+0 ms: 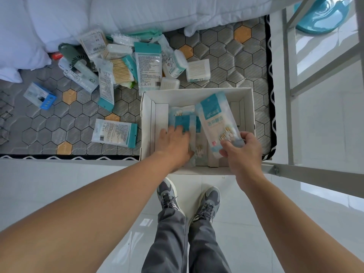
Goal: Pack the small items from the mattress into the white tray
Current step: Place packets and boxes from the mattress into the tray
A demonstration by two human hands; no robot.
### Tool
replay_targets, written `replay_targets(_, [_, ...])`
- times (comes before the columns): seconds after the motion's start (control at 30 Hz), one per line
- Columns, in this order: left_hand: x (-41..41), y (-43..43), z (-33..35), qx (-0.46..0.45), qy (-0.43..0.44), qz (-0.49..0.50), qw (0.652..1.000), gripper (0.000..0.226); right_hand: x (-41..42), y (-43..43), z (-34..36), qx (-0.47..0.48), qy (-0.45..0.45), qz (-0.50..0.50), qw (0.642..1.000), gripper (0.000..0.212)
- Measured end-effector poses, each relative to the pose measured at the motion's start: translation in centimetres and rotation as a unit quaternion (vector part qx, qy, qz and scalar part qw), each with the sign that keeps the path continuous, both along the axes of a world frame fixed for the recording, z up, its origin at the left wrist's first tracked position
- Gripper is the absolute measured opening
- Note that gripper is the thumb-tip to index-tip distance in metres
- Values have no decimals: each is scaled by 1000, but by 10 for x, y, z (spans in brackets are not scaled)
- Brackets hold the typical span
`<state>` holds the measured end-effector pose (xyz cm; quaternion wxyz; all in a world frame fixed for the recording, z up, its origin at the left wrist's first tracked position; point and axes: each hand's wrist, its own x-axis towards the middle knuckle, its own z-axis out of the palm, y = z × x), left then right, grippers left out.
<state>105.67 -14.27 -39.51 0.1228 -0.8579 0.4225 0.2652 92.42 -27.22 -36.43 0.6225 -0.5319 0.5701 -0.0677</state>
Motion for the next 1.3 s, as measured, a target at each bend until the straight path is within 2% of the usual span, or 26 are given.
replay_targets(0.07, [-6, -3, -4, -22, 44, -14, 999, 62, 1, 0, -1, 2, -10, -1, 1000, 27])
replay_targets(0.13, [-9, -3, -9, 7, 96, -10, 995, 60, 1, 0, -4, 0, -11, -2, 1000, 29])
replay_targets(0.3, [-4, 10, -14, 39, 135, 11, 990, 70, -1, -3, -4, -28, 17, 37, 999, 31])
replay_targets(0.37, [-2, 10, -9, -29, 169, 100, 980, 58, -1, -6, -1, -49, 28, 68, 996, 28])
replay_targets(0.43, [6, 1, 1, -154, 168, 282, 932, 39, 0, -12, 2, -76, 31, 114, 990, 28])
replay_targets(0.5, [20, -9, 17, -257, 160, 409, 861, 36, 4, -19, 7, -100, 44, 185, 977, 36])
replay_targets(0.57, [37, -14, 31, -332, 213, 441, 806, 51, 12, -24, 13, -135, 70, 282, 947, 50])
replay_targets(0.6, [43, -14, 38, -345, 246, 431, 797, 59, 17, -27, 15, -150, 79, 328, 929, 55])
replay_targets(0.7, [58, -8, 54, -285, 374, 360, 806, 62, 33, -33, 21, -141, 82, 424, 891, 68])
replay_targets(0.77, [67, -1, 56, -196, 426, 285, 836, 51, 41, -34, 20, -103, 57, 407, 906, 72])
replay_targets(0.83, [70, 5, 50, -124, 423, 242, 864, 37, 49, -33, 14, -84, 29, 352, 932, 70])
replay_targets(0.9, [68, 12, 40, -108, 411, 261, 867, 28, 55, -27, 7, -148, 32, 324, 934, 60])
replay_targets(0.93, [64, 15, 34, -117, 410, 293, 856, 26, 57, -22, 4, -205, 35, 317, 925, 53])
replay_targets(0.97, [60, 18, 29, -133, 419, 343, 830, 26, 57, -17, 1, -262, 34, 318, 910, 46])
replay_targets(1.0, [56, 20, 23, -147, 434, 413, 787, 27, 57, -10, 0, -304, 27, 334, 892, 41])
replay_targets(1.07, [50, 21, 10, -166, 461, 535, 689, 30, 54, 4, -3, -339, 21, 415, 844, 36])
replay_targets(1.13, [46, 19, -3, -173, 468, 576, 647, 32, 51, 18, -11, -324, 45, 526, 785, 45])
replay_targets(1.23, [43, 10, -18, -177, 466, 562, 660, 24, 50, 27, -24, -302, 96, 627, 712, 64])
replay_targets(1.27, [42, 6, -21, -176, 458, 549, 677, 22, 50, 27, -29, -307, 109, 645, 692, 67])
replay_targets(1.3, [42, 2, -23, -170, 439, 526, 708, 21, 51, 28, -34, -312, 121, 654, 678, 69])
